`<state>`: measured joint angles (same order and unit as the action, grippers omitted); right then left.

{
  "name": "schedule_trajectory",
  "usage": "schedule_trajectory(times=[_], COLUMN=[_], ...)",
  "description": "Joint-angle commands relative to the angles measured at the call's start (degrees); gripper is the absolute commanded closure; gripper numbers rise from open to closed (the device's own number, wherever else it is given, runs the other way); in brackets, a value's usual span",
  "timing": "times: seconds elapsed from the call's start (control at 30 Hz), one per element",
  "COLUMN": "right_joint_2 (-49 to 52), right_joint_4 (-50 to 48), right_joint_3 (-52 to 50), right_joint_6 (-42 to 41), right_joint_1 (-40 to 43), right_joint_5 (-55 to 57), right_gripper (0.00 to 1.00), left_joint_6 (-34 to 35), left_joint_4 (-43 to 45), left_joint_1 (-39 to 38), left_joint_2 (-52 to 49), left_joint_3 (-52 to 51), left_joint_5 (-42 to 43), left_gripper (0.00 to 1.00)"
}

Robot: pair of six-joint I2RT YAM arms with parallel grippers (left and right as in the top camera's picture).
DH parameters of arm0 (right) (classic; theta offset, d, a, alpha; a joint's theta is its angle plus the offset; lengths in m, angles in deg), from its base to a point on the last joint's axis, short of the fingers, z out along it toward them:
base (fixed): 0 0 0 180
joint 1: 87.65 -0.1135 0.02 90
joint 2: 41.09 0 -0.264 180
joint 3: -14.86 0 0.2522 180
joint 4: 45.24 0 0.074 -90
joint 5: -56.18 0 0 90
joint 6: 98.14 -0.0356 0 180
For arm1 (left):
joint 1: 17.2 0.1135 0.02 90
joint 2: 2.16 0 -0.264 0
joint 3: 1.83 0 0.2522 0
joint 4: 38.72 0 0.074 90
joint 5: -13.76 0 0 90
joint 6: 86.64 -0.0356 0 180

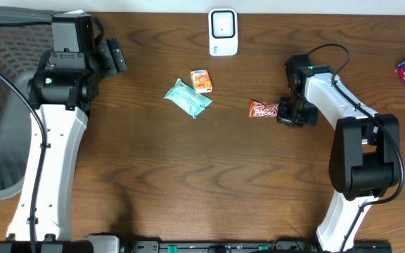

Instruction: Scan the item barcode

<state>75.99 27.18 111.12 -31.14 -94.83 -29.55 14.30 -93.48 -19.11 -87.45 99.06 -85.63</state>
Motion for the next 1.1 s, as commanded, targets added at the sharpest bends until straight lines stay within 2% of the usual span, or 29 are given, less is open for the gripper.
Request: schedule_trajectory(times=[0.0,0.03,0.07,0.13,0.2,0.27,0.3,0.43,0.53,0.73,0.77,0.9,1.0,1.07], right_joint_2=[-2.51,-2.78,-2.99,-3.02,-3.02,-3.02,-2.95,-2.82,-2.58,-1.60,-1.53,-1.53,-1.53,-1.53], right_joint_4=[2.25,2.54,2.47,2.14,0.76,-0.72,-1.31,-3.74,-7.80,-16.76,-18.53,-23.78,-24.52,-24.33], right_joint_3=[6.49,7.43,8.94,10.56,11.06,11.04,11.04,10.97,9.99,4.87,3.39,-2.40,-4.96,-6.08], right_joint_6=[2.49,2.91,3.45,3.56,3.58,3.58,3.63,6.23,12.31,14.51,14.49,14.51,14.49,14.47], right_joint_1=[0.02,0.02,0.02,0.02,0.15,0.85,1.46,5.11,7.61,10.16,10.14,9.70,9.70,9.70], right_joint_5=[-1.60,-1.44,-1.11,-0.02,2.67,5.90,6.62,3.39,-3.61,-16.09,-17.22,-18.29,-18.29,-18.32], right_gripper=[0.92,0.80,0.62,0.45,0.24,0.11,0.01,0.01,0.01,0.13,0.17,0.45,0.59,0.72], left_joint_6=[0.74,0.74,0.74,0.74,0.74,0.74,0.74,0.74,0.74,0.74,0.74,0.74,0.74,0.74], left_joint_4=[-0.15,-0.15,-0.15,-0.15,-0.15,-0.15,-0.15,-0.15,-0.15,-0.15,-0.15,-0.15,-0.15,-0.15], left_joint_1=[0.28,0.28,0.28,0.28,0.28,0.28,0.28,0.28,0.28,0.28,0.28,0.28,0.28,0.28], left_joint_2=[-0.44,-0.44,-0.44,-0.44,-0.44,-0.44,-0.44,-0.44,-0.44,-0.44,-0.44,-0.44,-0.44,-0.44], left_joint_3=[0.09,0.09,0.09,0.09,0.09,0.09,0.09,0.09,0.09,0.09,0.09,0.09,0.09,0.09], left_joint_5=[-0.72,-0.72,-0.72,-0.72,-0.72,-0.72,-0.72,-0.72,-0.72,-0.72,-0.72,-0.72,-0.72,-0.72], left_gripper=[0.02,0.02,0.02,0.02,0.02,0.02,0.02,0.02,0.02,0.02,0.02,0.02,0.02,0.02])
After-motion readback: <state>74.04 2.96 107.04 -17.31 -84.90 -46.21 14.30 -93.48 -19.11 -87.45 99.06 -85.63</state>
